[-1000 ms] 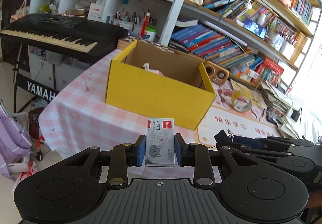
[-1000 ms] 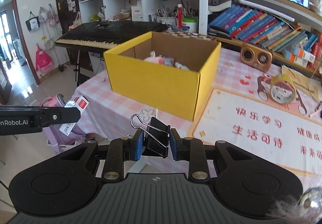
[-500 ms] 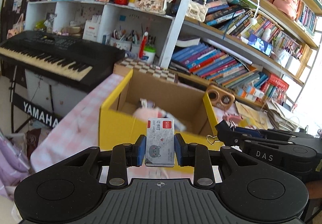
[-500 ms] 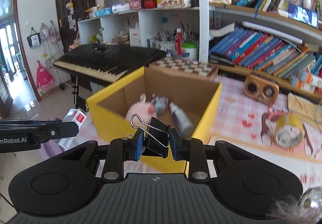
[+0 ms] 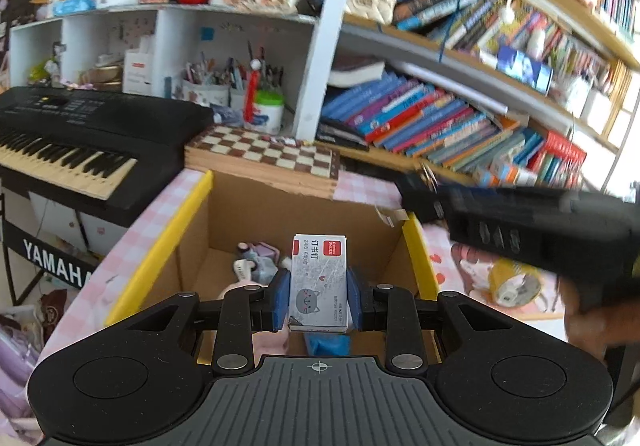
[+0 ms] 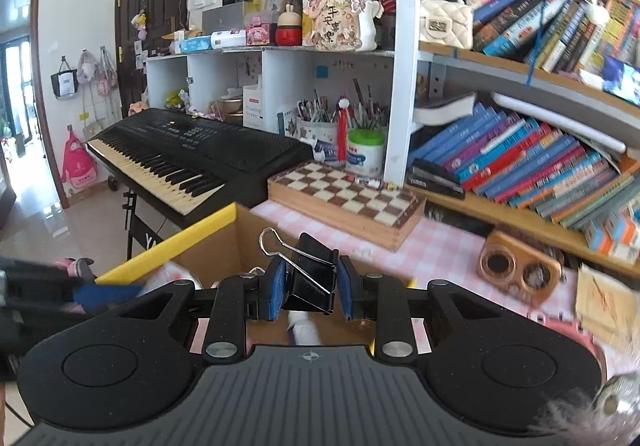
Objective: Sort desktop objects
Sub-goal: 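Open the left tool to drop the card box while the right tool releases the clip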
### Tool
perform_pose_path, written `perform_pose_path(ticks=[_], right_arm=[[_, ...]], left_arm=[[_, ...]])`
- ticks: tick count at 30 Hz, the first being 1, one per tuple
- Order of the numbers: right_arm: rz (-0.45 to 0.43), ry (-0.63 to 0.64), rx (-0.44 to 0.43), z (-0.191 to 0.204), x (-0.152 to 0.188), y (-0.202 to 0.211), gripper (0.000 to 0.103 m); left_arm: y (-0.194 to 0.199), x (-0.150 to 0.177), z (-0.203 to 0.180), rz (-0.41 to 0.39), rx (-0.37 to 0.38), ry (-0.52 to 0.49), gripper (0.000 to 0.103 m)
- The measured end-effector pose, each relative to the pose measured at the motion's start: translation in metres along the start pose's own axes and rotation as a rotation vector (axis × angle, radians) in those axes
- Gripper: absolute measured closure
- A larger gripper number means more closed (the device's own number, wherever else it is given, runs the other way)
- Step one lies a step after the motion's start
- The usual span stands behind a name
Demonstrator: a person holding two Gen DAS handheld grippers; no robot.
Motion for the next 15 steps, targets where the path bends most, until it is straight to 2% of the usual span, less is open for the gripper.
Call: perform_pose_path(ticks=[5, 10, 15], right_arm=[[0.058, 0.022, -0.054, 0.001, -0.009, -0.039, 0.077], [0.195, 0.065, -0.143, 0.013, 0.008, -0.077, 0.077], [0.305, 0.092, -0.178, 0.019, 0.028, -0.103, 0.078]], left_arm=[[-0.036, 0.005, -0.010, 0.080, 0.009, -0.048, 0.075], [-0.058, 0.019, -0.016, 0.144, 0.014, -0.044, 0.075], [-0.069, 0.034, -0.020, 0.204, 0.009, -0.050, 0.075]])
Point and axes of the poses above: each gripper's, at about its wrist camera, not at the fingertips, and y roughly against the way its jaws point, z to its left, x to its underside, the point moved 10 cm from there along -y, roughly the way its jaws point
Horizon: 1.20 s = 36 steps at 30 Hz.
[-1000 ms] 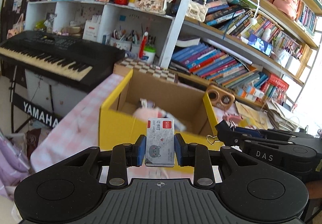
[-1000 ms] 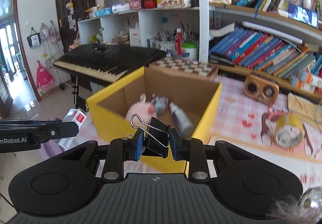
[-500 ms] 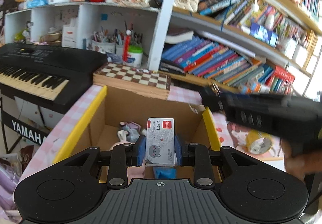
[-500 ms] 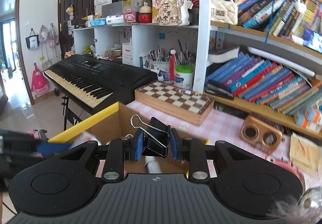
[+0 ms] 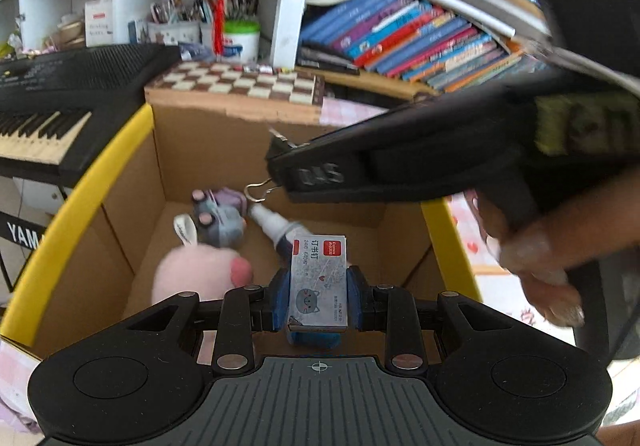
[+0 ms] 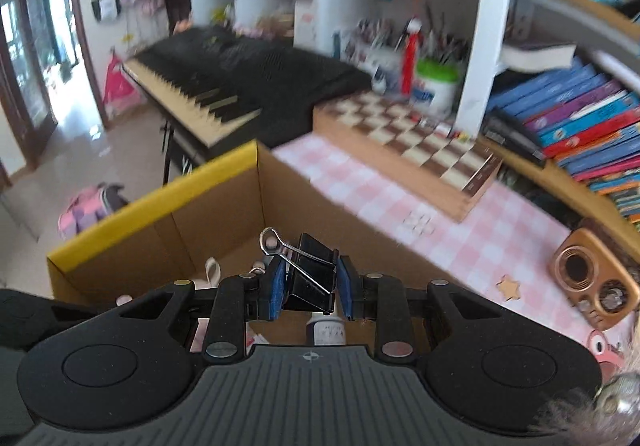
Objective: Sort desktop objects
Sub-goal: 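Open the left tool to drop the card box while the right tool releases the clip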
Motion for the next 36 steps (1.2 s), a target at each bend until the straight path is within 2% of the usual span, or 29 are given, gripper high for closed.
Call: perform_pose_path(ticks=[9, 18, 22, 23, 25, 27, 36], right_arm=[[0.189, 0.099, -0.030, 0.009, 0.025, -0.037, 0.078], [0.292, 0.144, -0.044, 0.014, 0.037, -0.058, 0.078], [0.324, 0.155, -0.047, 0.015, 0.041, -0.062, 0.078], [0.325, 0.157, -0.046, 0.015, 0.041, -0.062, 0.078], [0.324, 0.151, -0.040, 0.014, 0.041, -0.061, 0.077], [0.307, 0.142, -0.034, 0.013, 0.039, -0.059, 0.073], [0.160, 0.122, -0.002, 0.014, 0.027, -0.022, 0.068]], left_arm=[[-0.015, 0.017, 0.000, 0.090, -0.005, 0.001, 0.074], [-0.012, 0.022, 0.000, 0.091, -0.007, 0.017, 0.074], [-0.008, 0.023, -0.001, 0.088, -0.008, 0.014, 0.071], [-0.007, 0.023, -0.001, 0.085, -0.008, 0.013, 0.069], [-0.007, 0.019, 0.001, 0.074, -0.015, 0.013, 0.055], [-0.004, 0.016, 0.003, 0.056, -0.018, 0.016, 0.047], [0.024, 0.010, 0.004, -0.012, -0.003, 0.008, 0.039]])
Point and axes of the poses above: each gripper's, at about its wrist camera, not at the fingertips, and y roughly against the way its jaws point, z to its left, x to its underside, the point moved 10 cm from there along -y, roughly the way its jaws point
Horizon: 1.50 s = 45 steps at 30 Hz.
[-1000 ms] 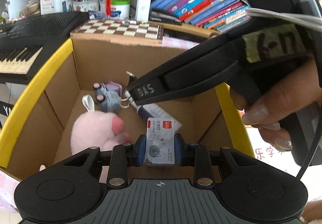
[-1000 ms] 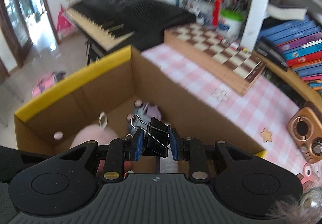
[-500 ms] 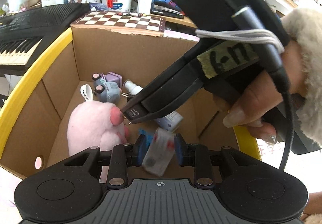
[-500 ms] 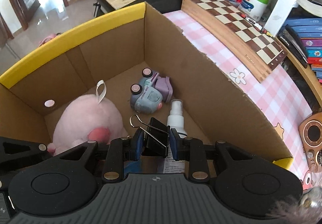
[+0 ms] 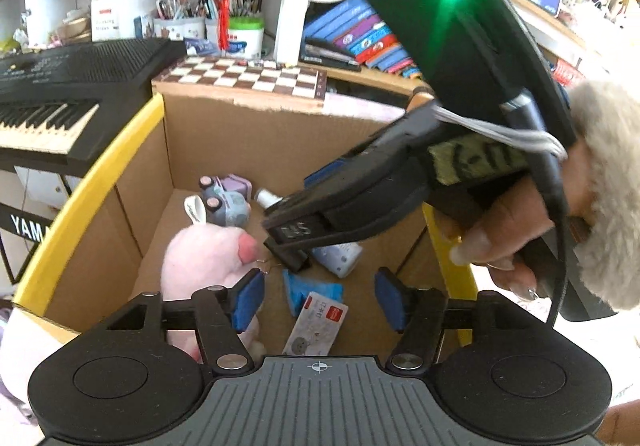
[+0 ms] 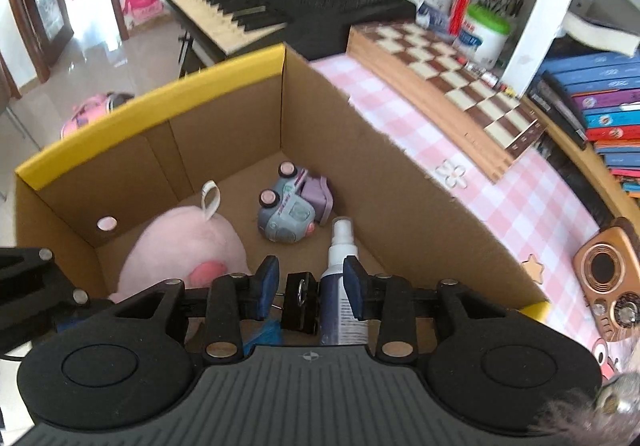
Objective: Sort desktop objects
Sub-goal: 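Open the left tool to drop the card box while the right tool releases the clip, then withdraw both tools from the yellow box back toward the table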
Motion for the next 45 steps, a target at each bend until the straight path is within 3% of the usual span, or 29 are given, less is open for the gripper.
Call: perform_pose_path(ticks=[11, 21, 25, 45], right_arm=[[-0.203, -0.139, 0.087, -0.015, 0.010, 0.076, 0.067], [-0.341, -0.306, 0.222, -0.008, 0.053, 0.143, 0.067], [-0.369, -0.370, 0.264, 0.002, 0.074, 0.160, 0.067], [-0.431, -0.473, 0.361, 0.098, 0.175, 0.209, 0.067]], left_arm=[[0.045, -0.003, 0.018, -0.115, -0.067, -0.012, 0.031], [0.112, 0.006, 0.039, -0.243, -0.133, 0.019, 0.028], [0.138, 0.016, 0.043, -0.282, -0.141, 0.026, 0.023], [0.180, 0.087, 0.027, -0.252, -0.116, 0.000, 0.018]])
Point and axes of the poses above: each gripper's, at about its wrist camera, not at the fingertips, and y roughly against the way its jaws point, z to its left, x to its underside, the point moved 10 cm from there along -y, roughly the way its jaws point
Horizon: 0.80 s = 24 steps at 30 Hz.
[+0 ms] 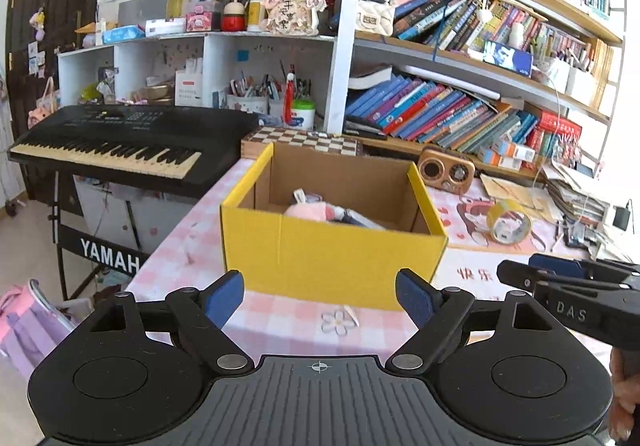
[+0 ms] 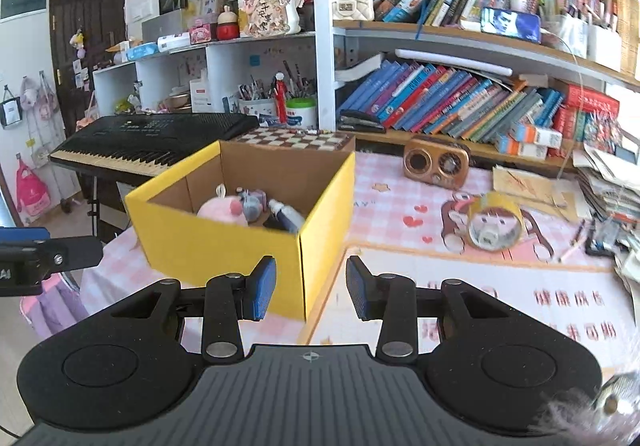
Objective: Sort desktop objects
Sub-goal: 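Withdraw both tools from the yellow box back toward the table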
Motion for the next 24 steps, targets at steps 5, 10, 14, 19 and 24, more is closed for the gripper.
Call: perform_pose_path(ticks=[5, 10, 14, 19, 24], right_arm=[[0.002, -0.010, 0.018, 0.004, 0.020, 0.019, 0.067], [0.031, -0.008, 0.028, 0.005, 0.040, 0.031, 0.067], [0.060, -0.007, 0.043, 0.002, 0.052, 0.036, 0.067], [0.073, -0.030, 0.080, -0.011, 0.059, 0.041, 0.064], [0.089, -0.057, 0.114, -0.024, 0.067, 0.047, 0.064]], left_arm=[[0.009, 0.014, -0.004, 0.007, 0.007, -0.004, 0.018], [0.013, 0.027, -0.014, 0.028, 0.031, -0.004, 0.018], [0.011, 0.036, -0.026, 0.055, 0.057, -0.023, 0.017], [0.008, 0.046, -0.040, 0.085, 0.086, -0.040, 0.016], [0.005, 0.052, -0.054, 0.103, 0.117, -0.061, 0.015]])
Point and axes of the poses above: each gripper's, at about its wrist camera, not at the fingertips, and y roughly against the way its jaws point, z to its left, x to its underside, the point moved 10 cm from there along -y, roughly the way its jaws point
